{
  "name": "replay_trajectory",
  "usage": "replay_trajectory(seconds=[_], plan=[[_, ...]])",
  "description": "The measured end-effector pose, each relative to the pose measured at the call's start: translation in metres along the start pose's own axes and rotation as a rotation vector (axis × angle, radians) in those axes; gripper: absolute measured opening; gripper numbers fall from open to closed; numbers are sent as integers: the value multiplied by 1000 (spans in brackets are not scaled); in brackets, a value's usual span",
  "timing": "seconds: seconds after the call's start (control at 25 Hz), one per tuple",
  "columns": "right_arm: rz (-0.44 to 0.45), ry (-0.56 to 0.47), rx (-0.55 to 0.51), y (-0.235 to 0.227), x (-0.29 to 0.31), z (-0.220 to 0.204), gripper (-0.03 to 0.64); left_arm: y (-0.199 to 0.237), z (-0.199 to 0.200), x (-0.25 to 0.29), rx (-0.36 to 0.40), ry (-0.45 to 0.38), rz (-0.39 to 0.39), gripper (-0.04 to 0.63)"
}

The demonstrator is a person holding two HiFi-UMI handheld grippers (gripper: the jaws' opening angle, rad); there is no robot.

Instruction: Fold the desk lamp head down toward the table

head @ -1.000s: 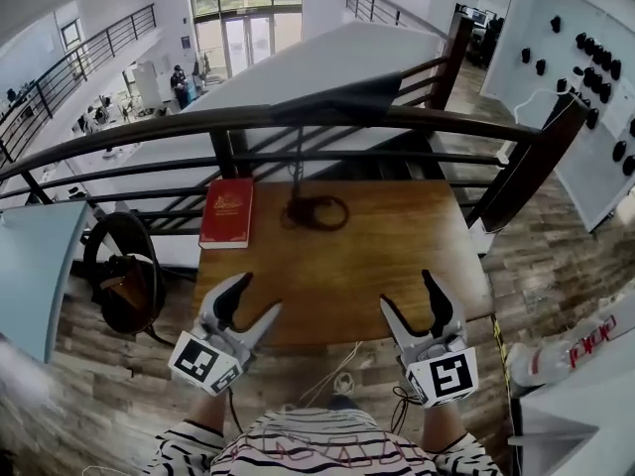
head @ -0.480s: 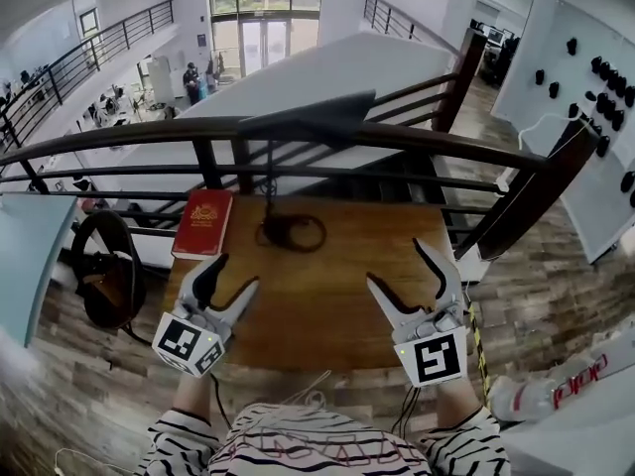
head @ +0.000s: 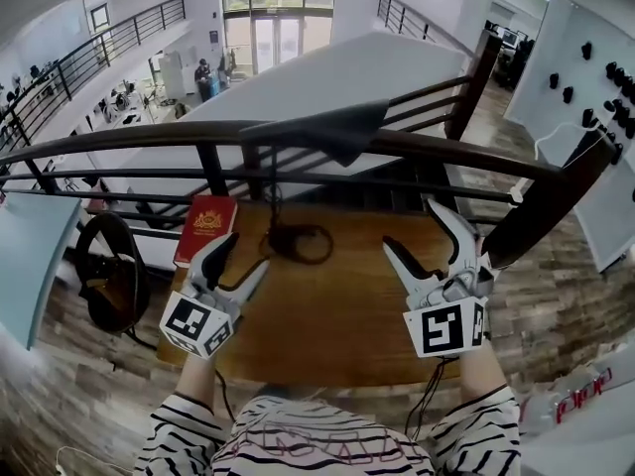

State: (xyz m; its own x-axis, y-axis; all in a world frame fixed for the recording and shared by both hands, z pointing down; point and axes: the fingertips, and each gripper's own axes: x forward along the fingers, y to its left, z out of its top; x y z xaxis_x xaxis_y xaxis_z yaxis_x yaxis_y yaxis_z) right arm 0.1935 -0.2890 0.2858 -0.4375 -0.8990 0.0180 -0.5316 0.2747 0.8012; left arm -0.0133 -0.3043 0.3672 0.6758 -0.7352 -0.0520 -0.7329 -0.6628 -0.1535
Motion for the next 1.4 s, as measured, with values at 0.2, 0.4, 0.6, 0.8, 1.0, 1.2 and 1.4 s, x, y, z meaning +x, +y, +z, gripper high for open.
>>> replay_trajectory(seconds=[0.2,0.4,0.6,0.8,1.0,1.2,1.4], plan=[[-52,55,-131,-19,54,0,316,43,-7,30,16,-5,-10,275],[-84,111,-281,-37,99,3,310,76,-17,43,12,1,-36,275],[-88,150,-413,-53,134,9,293,105,-27,51,-1,5,-49,275],[-58,150,-456,-60,146,20,231,118,-32,52,-25,-4,-51,275],[35,205,-568,-57,150,16,215,124,-42,51,-41,6,-57,275],[75,264,-653,-60,163,9,230,130,-52,51,-59,15,-54,275],[91,293,-667,-57,171,-2,230,130,-52,52,-68,13,-60,275]])
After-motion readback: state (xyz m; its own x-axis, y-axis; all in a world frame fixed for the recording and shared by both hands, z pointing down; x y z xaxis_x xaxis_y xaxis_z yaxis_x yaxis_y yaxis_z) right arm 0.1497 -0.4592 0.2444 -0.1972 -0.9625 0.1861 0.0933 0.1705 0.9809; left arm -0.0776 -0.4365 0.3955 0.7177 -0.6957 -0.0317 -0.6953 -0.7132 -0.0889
